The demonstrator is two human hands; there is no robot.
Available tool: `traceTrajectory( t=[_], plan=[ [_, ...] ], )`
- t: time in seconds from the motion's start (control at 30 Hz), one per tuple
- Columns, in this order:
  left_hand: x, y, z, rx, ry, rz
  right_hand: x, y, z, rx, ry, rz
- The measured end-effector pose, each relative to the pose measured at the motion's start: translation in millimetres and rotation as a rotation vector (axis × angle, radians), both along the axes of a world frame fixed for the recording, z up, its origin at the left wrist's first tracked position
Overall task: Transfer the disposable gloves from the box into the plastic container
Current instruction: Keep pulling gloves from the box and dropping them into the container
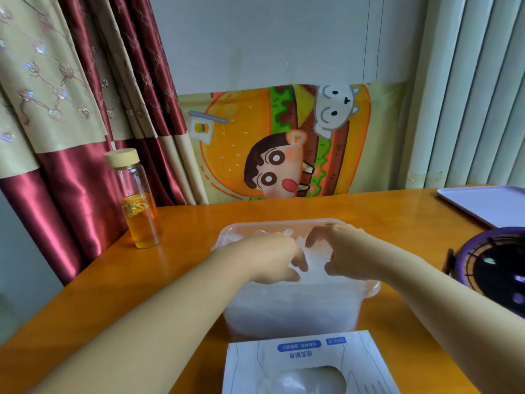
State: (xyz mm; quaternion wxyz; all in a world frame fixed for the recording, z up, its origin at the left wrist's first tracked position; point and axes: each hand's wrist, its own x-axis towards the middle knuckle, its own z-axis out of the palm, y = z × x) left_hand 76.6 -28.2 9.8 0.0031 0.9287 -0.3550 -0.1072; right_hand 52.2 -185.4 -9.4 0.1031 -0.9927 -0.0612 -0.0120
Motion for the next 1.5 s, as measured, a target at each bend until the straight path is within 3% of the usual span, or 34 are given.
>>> traceTrajectory(
  t=[0.2, 0.33, 0.53, 0.67, 0.8, 0.97, 1.07, 1.17, 1.33, 1.5],
  plan=[
    [29, 0, -26, 0.232, 0.057, 0.171, 12, 10, 4, -0.381, 0.162, -0.005],
    [36, 1, -37, 0.369, 0.094, 0.222, 20, 14, -3, -0.519, 0.208, 0.029],
    [34, 0, -43, 0.351, 0.047, 0.249, 23, 15, -16, -0.698, 0.168, 0.031],
    [33, 3, -30, 0.354, 0.1, 0.178, 17, 11, -7, -0.66, 0.082, 0.043],
    [29, 13, -13, 0.157, 0.089, 0.17, 1, 4, 18, -0.494, -0.096, 0.049],
    [8, 36, 2, -0.256, 0.074, 0.177, -44, -1, 38, -0.067, -0.21, 0.225],
    [-22, 49, -1, -0.613, 0.092, 0.189, -68, 8, 30, -0.035, -0.056, 0.363],
    [-57, 51, -15, -0.813, 0.131, 0.183, -79, 20, 11, -0.093, -0.024, 0.398],
    [-87, 50, -20, -0.874, 0.134, 0.113, -94, 37, -5, -0.101, 0.02, 0.457],
    [-88, 50, -43, -0.532, 0.272, 0.125, -91, 49, -25, -0.206, 0.155, 0.482]
  ],
)
